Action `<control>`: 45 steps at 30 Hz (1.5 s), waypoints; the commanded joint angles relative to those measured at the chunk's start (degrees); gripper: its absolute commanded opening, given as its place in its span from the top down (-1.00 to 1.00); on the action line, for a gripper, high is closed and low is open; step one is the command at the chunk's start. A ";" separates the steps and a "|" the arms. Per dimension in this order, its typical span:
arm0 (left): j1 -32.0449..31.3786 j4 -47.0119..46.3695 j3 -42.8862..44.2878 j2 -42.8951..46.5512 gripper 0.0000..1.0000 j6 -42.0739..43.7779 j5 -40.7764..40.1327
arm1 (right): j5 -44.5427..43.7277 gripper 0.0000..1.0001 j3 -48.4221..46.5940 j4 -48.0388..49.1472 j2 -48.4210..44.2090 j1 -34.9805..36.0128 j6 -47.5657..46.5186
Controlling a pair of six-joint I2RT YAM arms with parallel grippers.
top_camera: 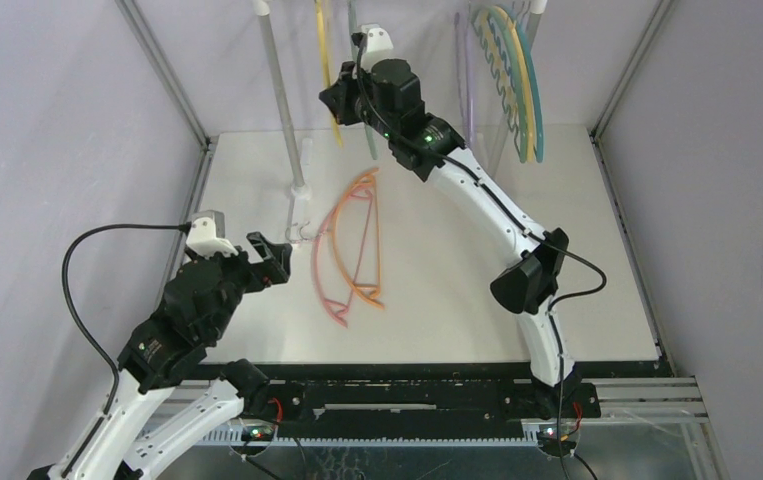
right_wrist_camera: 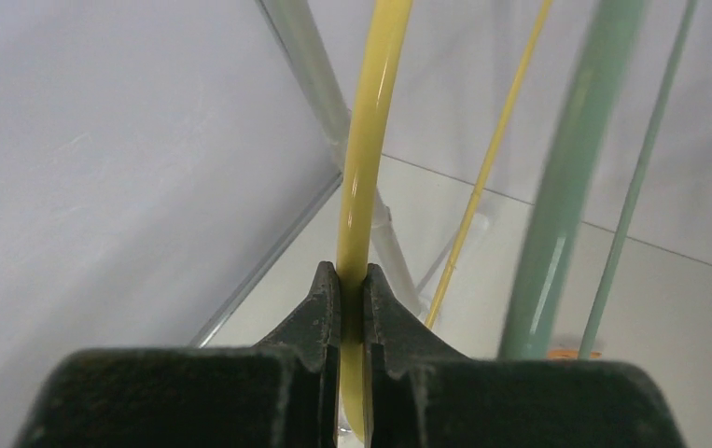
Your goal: Organize the hangers
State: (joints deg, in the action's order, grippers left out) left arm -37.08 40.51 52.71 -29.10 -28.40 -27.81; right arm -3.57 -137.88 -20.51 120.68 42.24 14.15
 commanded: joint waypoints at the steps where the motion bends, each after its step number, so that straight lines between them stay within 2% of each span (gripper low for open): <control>1: 0.47 -0.77 3.10 -1.13 -0.99 0.76 -1.26 | 0.52 1.00 -6.49 4.22 1.78 -1.09 3.51; 7: 0.65 -0.48 2.55 -1.13 -0.99 -0.21 -1.89 | 1.24 1.00 -4.50 2.13 1.46 -2.42 5.04; 16: 0.78 -2.00 1.23 -2.29 -0.99 -2.39 -0.60 | 0.28 1.00 9.09 3.29 -7.73 -6.38 8.90; 27: 0.78 -4.86 1.00 -4.51 -0.99 -3.25 0.48 | 0.62 1.00 14.58 -1.06 -14.74 -10.84 10.28; 45: 0.78 -7.10 -1.58 -4.42 -0.99 -6.49 -1.14 | 2.42 1.00 21.30 -9.22 -19.64 -17.57 7.55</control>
State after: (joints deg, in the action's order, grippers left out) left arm -36.64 37.08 51.62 -33.23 -34.09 -28.01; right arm 3.77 -118.39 -26.85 104.40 28.73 20.82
